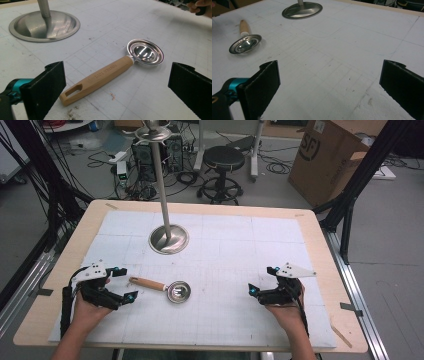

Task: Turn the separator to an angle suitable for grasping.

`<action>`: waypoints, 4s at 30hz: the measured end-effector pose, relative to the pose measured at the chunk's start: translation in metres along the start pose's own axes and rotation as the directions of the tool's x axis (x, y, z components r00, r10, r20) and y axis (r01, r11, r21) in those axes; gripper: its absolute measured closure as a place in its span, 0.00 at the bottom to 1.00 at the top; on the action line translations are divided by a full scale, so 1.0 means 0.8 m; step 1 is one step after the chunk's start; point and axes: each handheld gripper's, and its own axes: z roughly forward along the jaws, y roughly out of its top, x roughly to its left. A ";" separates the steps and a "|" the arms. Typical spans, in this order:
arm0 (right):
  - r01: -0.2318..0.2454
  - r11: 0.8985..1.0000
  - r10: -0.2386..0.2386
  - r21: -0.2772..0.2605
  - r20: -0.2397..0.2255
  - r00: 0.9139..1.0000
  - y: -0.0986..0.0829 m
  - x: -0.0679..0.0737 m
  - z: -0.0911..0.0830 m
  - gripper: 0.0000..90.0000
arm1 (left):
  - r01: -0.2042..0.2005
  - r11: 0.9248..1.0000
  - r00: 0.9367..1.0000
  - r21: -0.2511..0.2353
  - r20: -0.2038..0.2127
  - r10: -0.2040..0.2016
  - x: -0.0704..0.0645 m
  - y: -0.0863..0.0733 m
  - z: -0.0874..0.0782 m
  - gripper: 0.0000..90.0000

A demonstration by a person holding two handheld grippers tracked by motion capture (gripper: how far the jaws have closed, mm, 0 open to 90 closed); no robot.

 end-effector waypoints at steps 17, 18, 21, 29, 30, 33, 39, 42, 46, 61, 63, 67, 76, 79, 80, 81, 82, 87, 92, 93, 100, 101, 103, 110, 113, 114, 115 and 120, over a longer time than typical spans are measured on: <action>0.016 1.000 -0.016 -0.004 -0.003 1.000 0.002 0.007 0.001 0.02 | -0.030 0.999 0.999 0.027 0.012 0.030 -0.008 0.002 0.000 0.02; 0.017 1.000 -0.017 -0.001 -0.003 1.000 0.002 0.008 0.001 0.02 | -0.030 0.999 1.000 0.028 0.009 0.030 -0.008 0.002 0.000 0.02; 0.014 1.000 -0.014 0.005 -0.003 1.000 0.002 0.010 0.001 0.02 | -0.036 0.998 0.999 0.043 0.001 0.036 -0.007 0.001 0.001 0.02; 0.024 1.000 -0.024 0.012 -0.003 1.000 0.001 0.008 0.004 0.02 | -0.049 0.998 0.999 0.046 0.023 0.048 -0.005 0.003 0.004 0.18; 0.020 1.000 -0.020 0.012 -0.003 1.000 0.001 0.008 0.004 0.02 | -0.052 0.998 0.998 0.047 0.033 0.050 -0.005 0.003 0.005 0.22; 0.015 1.000 -0.015 0.016 -0.004 1.000 0.000 0.008 0.002 0.02 | -0.059 0.997 0.998 0.054 0.035 0.057 -0.008 0.006 0.008 0.26; 0.016 1.000 -0.016 0.009 -0.009 1.000 0.000 0.008 0.001 0.02 | -0.098 0.992 0.995 0.078 0.044 0.095 -0.014 0.017 0.019 0.32; 0.020 1.000 -0.020 0.010 -0.012 1.000 0.000 0.009 0.002 0.02 | -0.108 0.990 0.993 0.091 0.053 0.104 -0.018 0.023 0.026 0.37; 0.025 1.000 -0.025 0.013 -0.016 1.000 0.000 0.010 0.003 0.02 | -0.128 0.986 0.991 0.108 0.062 0.121 -0.024 0.030 0.036 0.43; 0.026 0.999 -0.025 0.028 -0.021 0.999 -0.001 0.010 0.008 0.02 | -0.212 0.947 0.975 0.242 0.121 0.187 -0.023 0.045 0.069 0.52; 0.029 0.999 -0.029 0.032 -0.023 0.999 -0.001 0.011 0.008 0.02 | -0.210 0.948 0.975 0.239 0.122 0.186 -0.022 0.047 0.070 0.52; 0.029 0.999 -0.028 0.028 -0.021 0.999 -0.001 0.010 0.007 0.02 | -0.196 0.948 0.978 0.251 0.116 0.172 -0.016 0.046 0.071 0.51; 0.031 0.999 -0.030 0.035 -0.027 0.999 -0.001 0.012 0.010 0.02 | -0.257 0.908 0.964 0.331 0.158 0.215 -0.016 0.063 0.083 0.50; 0.025 0.999 -0.024 0.031 -0.025 0.999 -0.001 0.010 0.009 0.02 | -0.262 0.896 0.962 0.358 0.166 0.215 -0.013 0.067 0.087 0.49; 0.022 0.999 -0.021 0.032 -0.026 0.999 -0.001 0.010 0.009 0.02 | -0.260 0.896 0.962 0.359 0.172 0.211 -0.011 0.068 0.089 0.48; 0.022 0.999 -0.021 0.034 -0.025 0.999 -0.001 0.010 0.009 0.02 | -0.259 0.893 0.962 0.368 0.177 0.206 -0.011 0.069 0.091 0.48; 0.025 0.999 -0.025 0.031 -0.026 0.999 -0.001 0.010 0.009 0.02 | -0.269 0.885 0.960 0.381 0.182 0.214 -0.010 0.069 0.093 0.48; 0.027 0.999 -0.026 0.033 -0.026 0.999 -0.001 0.010 0.009 0.02 | -0.274 0.857 0.959 0.437 0.194 0.208 -0.008 0.064 0.104 0.48; 0.017 0.999 -0.017 0.029 -0.025 1.000 -0.002 0.008 0.007 0.02 | -0.288 0.816 0.956 0.502 0.209 0.208 -0.006 0.053 0.122 0.49; 0.019 0.999 -0.018 0.030 -0.024 1.000 -0.003 0.008 0.007 0.02 | -0.289 0.813 0.955 0.505 0.207 0.211 -0.006 0.054 0.121 0.50; 0.022 0.999 -0.021 0.025 -0.020 1.000 -0.003 0.007 0.007 0.02 | -0.284 0.818 0.951 0.500 0.255 0.174 -0.007 0.056 0.118 0.73; 0.017 1.000 -0.017 0.026 -0.020 1.000 -0.003 0.007 0.007 0.02 | -0.285 0.817 0.950 0.502 0.262 0.170 -0.008 0.056 0.118 0.75; 0.021 0.999 -0.020 0.026 -0.019 1.000 -0.003 0.007 0.007 0.02 | -0.286 0.815 0.951 0.505 0.257 0.174 -0.011 0.056 0.119 0.75; 0.022 0.999 -0.022 0.029 -0.020 1.000 -0.003 0.008 0.006 0.02 | -0.272 0.816 0.956 0.510 0.243 0.167 -0.013 0.057 0.118 0.66; 0.018 0.999 -0.018 0.027 -0.021 1.000 -0.003 0.008 0.005 0.02 | -0.268 0.816 0.959 0.512 0.223 0.174 -0.014 0.056 0.117 0.61; 0.017 0.999 -0.016 0.027 -0.020 1.000 -0.003 0.009 0.005 0.02 | -0.269 0.810 0.959 0.522 0.223 0.175 -0.014 0.056 0.117 0.61; 0.017 0.999 -0.017 0.029 -0.020 1.000 -0.003 0.009 0.005 0.02 | -0.277 0.805 0.957 0.524 0.227 0.181 -0.015 0.056 0.118 0.62; 0.020 0.999 -0.019 0.026 -0.020 1.000 -0.003 0.009 0.005 0.02 | -0.302 0.800 0.950 0.518 0.231 0.209 -0.021 0.057 0.121 0.75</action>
